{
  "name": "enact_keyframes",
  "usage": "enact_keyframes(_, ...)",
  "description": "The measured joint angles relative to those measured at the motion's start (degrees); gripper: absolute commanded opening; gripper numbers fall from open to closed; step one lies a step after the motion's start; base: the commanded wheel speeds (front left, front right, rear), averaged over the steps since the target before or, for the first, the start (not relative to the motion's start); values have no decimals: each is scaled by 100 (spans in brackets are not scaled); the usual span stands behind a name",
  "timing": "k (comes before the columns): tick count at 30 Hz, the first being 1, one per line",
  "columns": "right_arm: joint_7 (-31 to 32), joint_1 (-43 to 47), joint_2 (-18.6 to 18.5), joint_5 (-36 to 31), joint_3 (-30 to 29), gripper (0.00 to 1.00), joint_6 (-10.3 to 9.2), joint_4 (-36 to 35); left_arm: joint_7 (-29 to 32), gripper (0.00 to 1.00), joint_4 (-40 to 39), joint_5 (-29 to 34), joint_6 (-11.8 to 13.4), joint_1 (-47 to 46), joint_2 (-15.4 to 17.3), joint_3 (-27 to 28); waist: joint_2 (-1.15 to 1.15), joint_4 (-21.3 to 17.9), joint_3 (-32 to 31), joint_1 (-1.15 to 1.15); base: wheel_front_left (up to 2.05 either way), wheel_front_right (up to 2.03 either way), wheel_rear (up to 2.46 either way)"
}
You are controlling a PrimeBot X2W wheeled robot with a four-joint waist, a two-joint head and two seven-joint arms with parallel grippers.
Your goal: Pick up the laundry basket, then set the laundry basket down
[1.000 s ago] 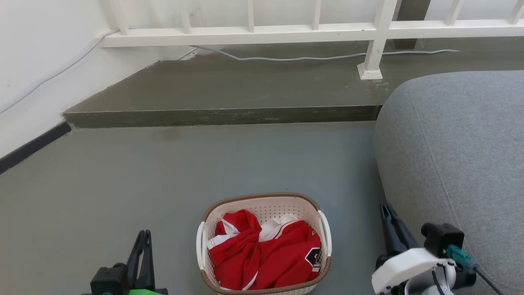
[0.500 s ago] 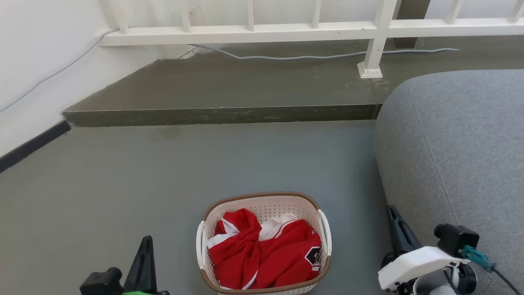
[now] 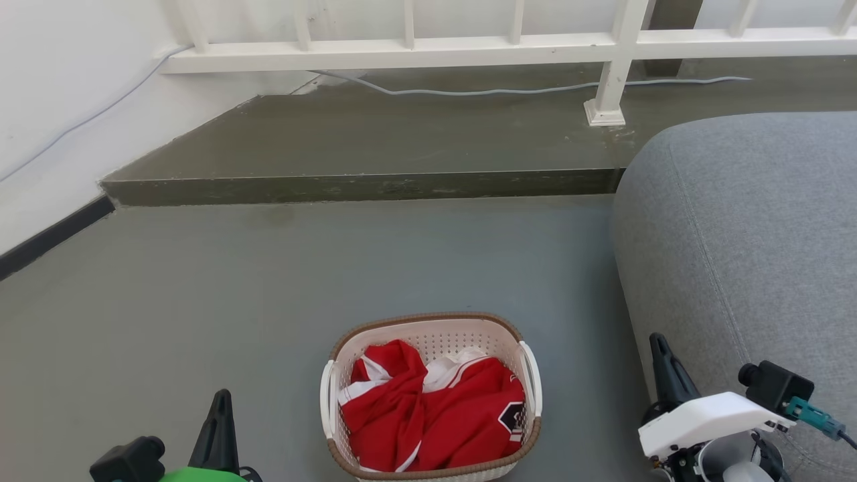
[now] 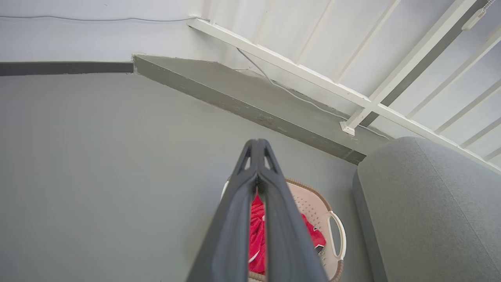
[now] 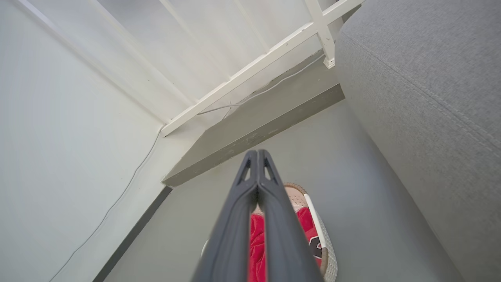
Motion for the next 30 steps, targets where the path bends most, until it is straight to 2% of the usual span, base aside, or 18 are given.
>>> enact_keyframes(30, 554, -260, -37, 2273, -669, 0, 397, 79, 535, 0, 322, -2485, -396, -419, 35, 393, 0, -8, 34, 0, 0, 0, 0)
